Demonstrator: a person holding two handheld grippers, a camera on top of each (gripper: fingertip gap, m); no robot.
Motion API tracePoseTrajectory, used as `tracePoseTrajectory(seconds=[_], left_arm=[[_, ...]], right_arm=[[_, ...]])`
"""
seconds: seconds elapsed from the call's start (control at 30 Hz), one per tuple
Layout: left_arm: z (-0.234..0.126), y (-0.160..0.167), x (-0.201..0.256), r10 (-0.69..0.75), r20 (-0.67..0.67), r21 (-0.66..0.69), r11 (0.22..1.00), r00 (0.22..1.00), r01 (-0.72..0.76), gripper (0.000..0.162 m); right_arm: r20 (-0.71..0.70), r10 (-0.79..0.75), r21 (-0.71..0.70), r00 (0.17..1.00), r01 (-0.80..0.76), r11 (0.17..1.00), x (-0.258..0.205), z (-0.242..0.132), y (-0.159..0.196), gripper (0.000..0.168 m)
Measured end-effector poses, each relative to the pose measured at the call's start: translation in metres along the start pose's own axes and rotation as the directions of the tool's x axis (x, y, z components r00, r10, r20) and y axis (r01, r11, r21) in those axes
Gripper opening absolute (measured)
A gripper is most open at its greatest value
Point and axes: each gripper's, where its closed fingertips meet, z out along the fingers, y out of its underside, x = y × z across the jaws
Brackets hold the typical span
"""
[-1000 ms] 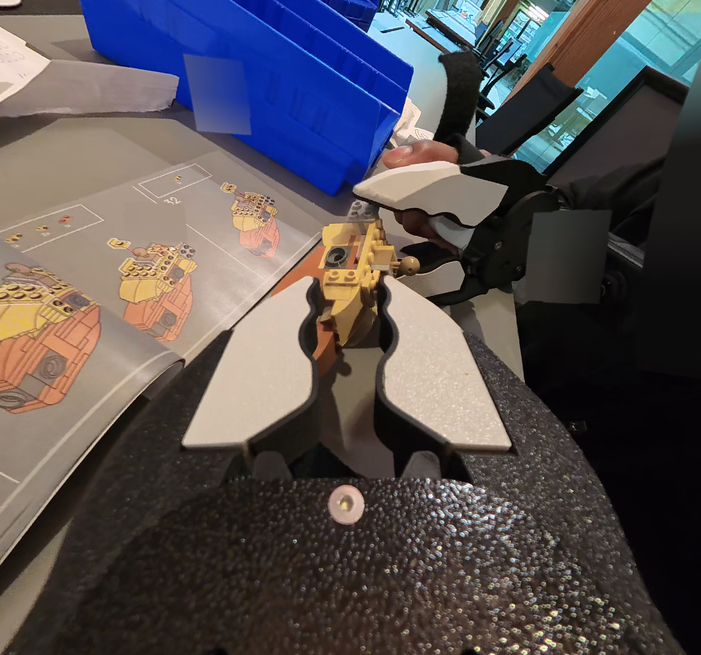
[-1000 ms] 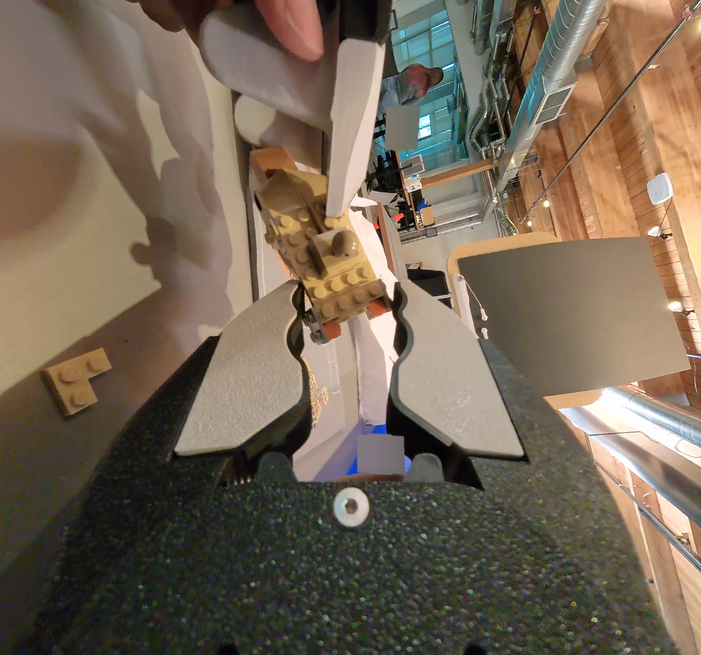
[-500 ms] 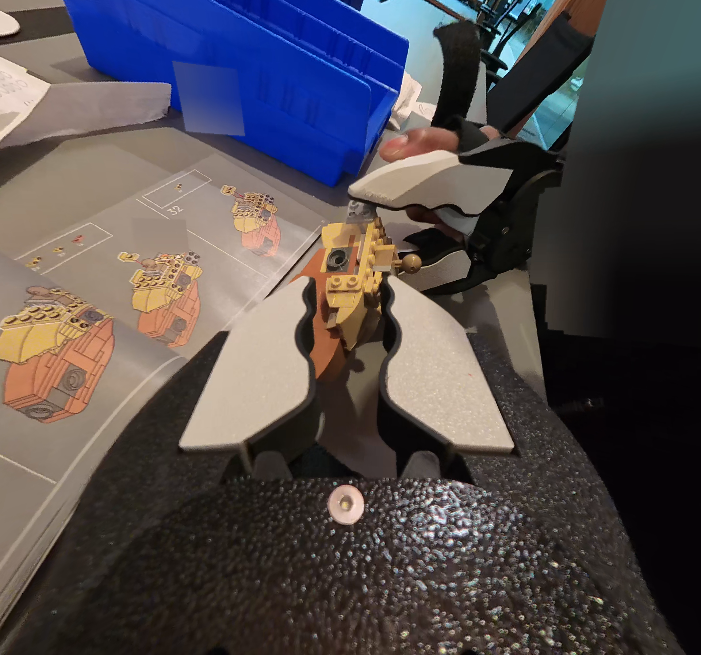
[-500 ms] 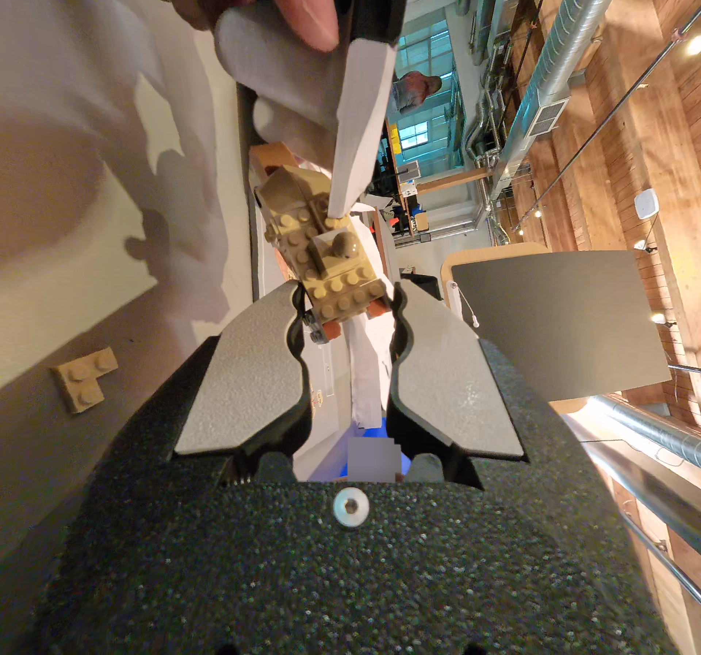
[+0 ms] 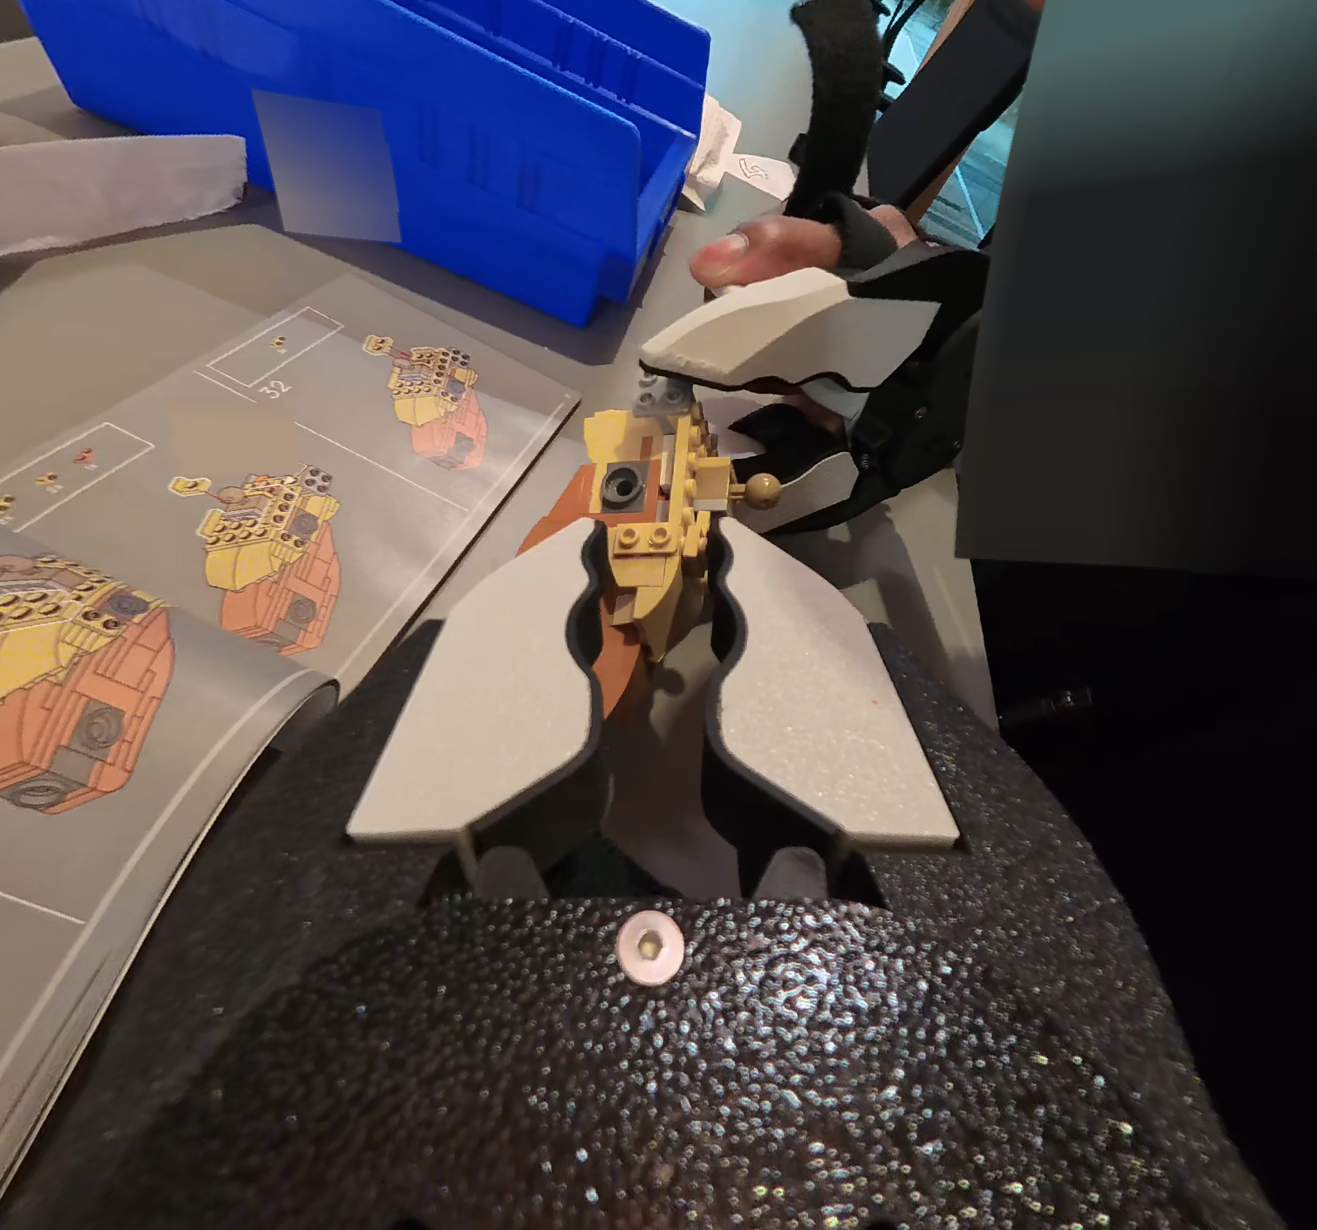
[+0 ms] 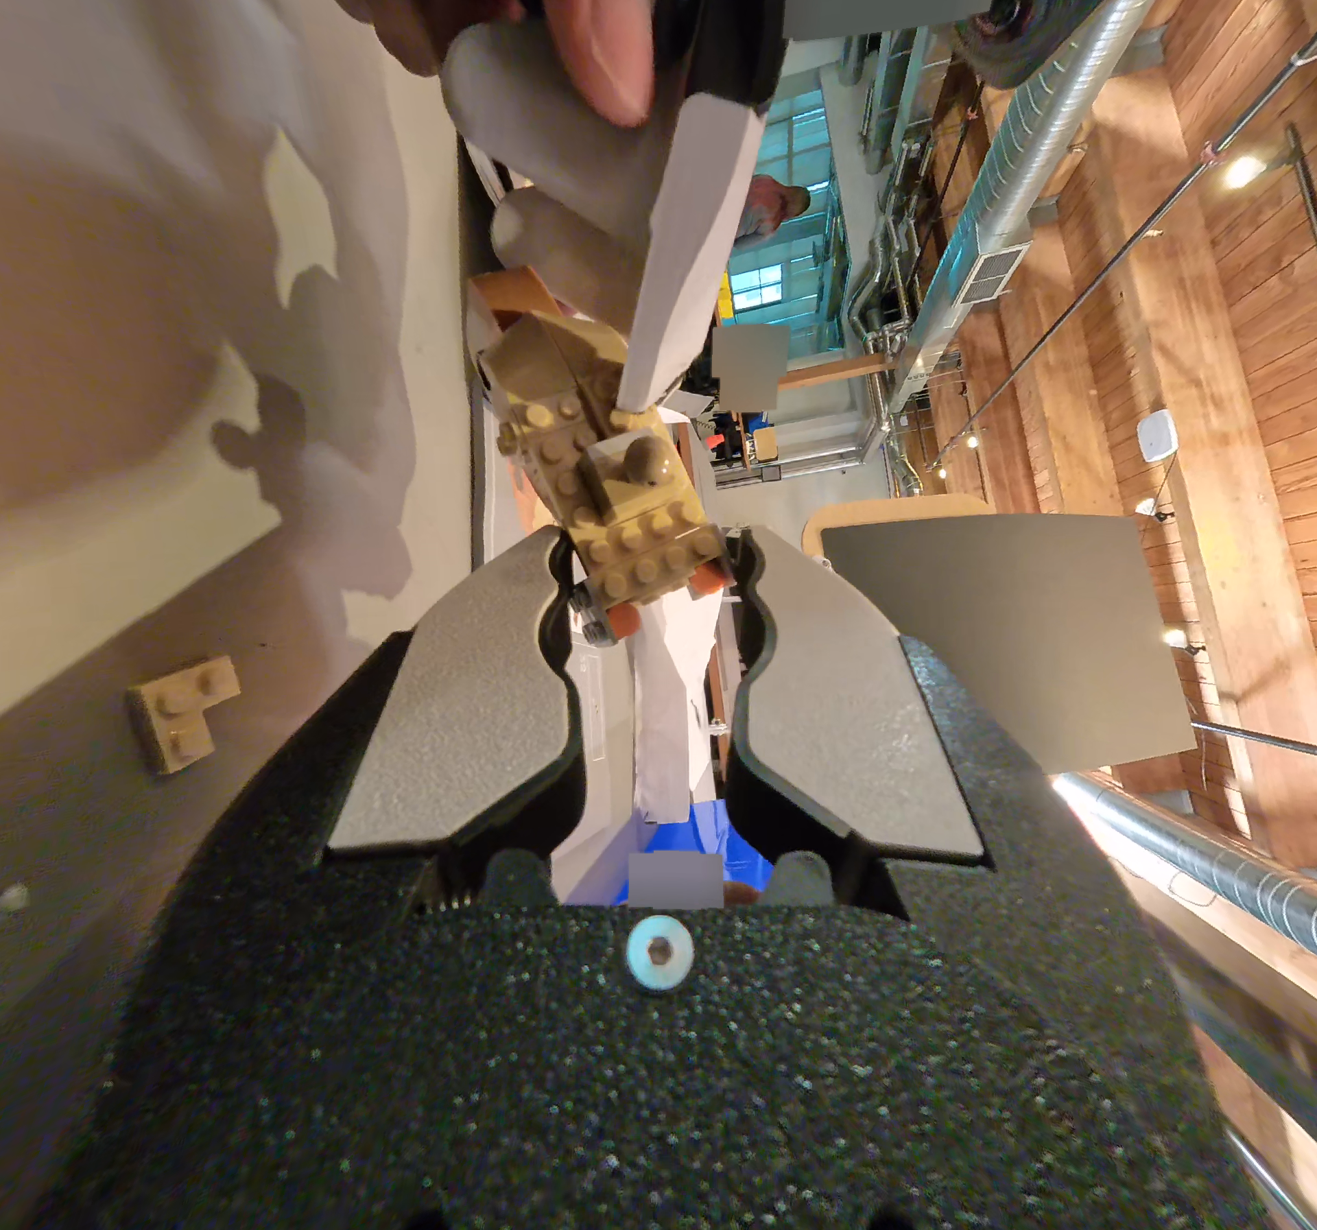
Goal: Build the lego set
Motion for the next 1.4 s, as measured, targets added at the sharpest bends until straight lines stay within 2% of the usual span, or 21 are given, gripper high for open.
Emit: tracePoseTrajectory(seconds=[1.1,1.27,1.3,1.33,1.4], left_arm=[[0.002,0.003,0.002,-0.016,-0.016,0.006,1.0,1.0,0.016,0.024],[0.002,0.001,-0.001,-0.03,0.002,0.008,1.0,1.0,0.03,0.025],[0.002,-0.002,-0.002,-0.022,0.013,0.019,1.0,1.0,0.021,0.03],[0.0,-0.007,-0.004,-0.002,0.034,0.047,0.999,0.999,0.0,0.048],[-0.007,-0.017,-0.003,0.056,0.056,0.093,0.994,0.997,-0.061,0.052]], right_arm=[[-0.007,-0.048,-0.004,0.999,0.048,0.999,-0.001,-0.002,-0.001,0.044],[0.026,0.019,-0.014,0.999,-0.019,1.0,-0.003,0.002,0.004,0.044],[0.04,0.046,-0.019,0.998,-0.045,0.999,-0.004,0.002,0.005,0.044],[0.065,0.062,-0.032,0.996,-0.06,0.998,-0.007,0.004,0.007,0.044],[0.112,0.111,-0.05,0.987,-0.106,0.993,-0.013,0.005,0.012,0.044]])
